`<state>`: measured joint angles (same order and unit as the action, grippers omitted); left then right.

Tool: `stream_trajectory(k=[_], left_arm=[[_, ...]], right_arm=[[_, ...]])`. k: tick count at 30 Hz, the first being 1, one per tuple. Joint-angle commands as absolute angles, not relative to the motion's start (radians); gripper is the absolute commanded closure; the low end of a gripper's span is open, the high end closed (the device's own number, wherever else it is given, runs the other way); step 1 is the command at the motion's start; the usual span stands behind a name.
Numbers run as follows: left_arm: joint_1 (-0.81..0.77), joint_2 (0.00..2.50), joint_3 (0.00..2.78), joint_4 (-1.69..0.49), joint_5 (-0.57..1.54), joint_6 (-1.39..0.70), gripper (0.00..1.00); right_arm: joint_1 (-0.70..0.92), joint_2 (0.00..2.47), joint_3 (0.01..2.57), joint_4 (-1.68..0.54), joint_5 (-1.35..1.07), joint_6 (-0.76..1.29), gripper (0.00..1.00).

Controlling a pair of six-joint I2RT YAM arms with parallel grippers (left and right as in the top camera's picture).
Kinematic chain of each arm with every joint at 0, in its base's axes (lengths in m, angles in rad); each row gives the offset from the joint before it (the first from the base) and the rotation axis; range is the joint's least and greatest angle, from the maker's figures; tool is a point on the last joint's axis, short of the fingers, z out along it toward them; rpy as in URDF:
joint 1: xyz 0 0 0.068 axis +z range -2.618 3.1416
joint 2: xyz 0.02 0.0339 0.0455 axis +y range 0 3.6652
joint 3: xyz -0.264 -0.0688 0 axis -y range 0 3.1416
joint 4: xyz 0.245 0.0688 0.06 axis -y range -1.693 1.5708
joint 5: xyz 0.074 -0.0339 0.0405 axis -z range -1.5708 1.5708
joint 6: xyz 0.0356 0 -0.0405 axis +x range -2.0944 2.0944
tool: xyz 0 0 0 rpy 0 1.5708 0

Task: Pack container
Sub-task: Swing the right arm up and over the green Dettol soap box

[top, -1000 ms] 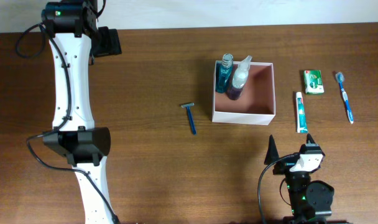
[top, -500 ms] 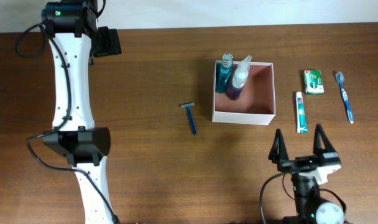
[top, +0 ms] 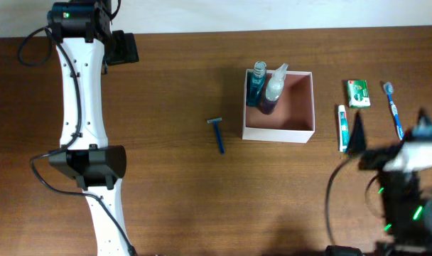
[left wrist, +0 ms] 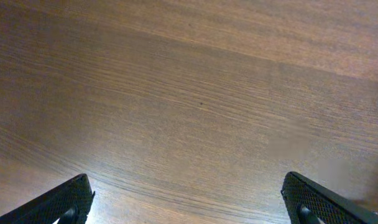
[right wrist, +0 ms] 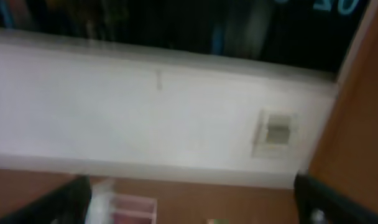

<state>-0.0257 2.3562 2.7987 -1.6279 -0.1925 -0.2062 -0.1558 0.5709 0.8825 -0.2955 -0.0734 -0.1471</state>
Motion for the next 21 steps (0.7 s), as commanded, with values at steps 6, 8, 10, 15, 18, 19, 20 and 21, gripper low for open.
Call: stream_trajectory(k=[6,8,10,15,18,19,20,21], left_arm=[[-0.021,2.341,2.795,-1.628,-0.207,-0.215,0.01],[-0.021,2.341,2.795,-1.628,-0.207,-0.215,0.01],[-0.021,2.341,2.795,-1.628,-0.207,-0.215,0.01],[-0.021,2.341,2.795,-1.628,-0.207,-0.216,0.01],[-0.021,2.341,2.795,-1.628,-0.207,-0.216,0.01],[-0.021,2.341,2.795,-1.628,-0.207,-0.215,0.01],[-0.021,2.341,2.795,-1.628,-0.207,-0.215,0.01],[-0.021,2.341,2.795,-1.628,-0.207,-0.215,0.01]], right_arm=[[-0.348,1.297,1.738,-1.057,-0.242,-0.236,0.01],[-0.374,1.444,1.910,-1.220,-0.273,-0.228,0.01],[-0.385,1.554,2.040,-1.332,-0.290,-0.228,0.01],[-0.386,1.768,2.259,-1.472,-0.346,-0.241,0.01],[-0.389,1.874,2.286,-1.517,-0.343,-0.307,0.01],[-0.392,1.905,2.286,-1.520,-0.337,-0.304,0.01],[-0.394,1.930,2.286,-1.519,-0.337,-0.295,0.01],[-0.394,1.957,2.286,-1.520,-0.337,-0.285,0.01]])
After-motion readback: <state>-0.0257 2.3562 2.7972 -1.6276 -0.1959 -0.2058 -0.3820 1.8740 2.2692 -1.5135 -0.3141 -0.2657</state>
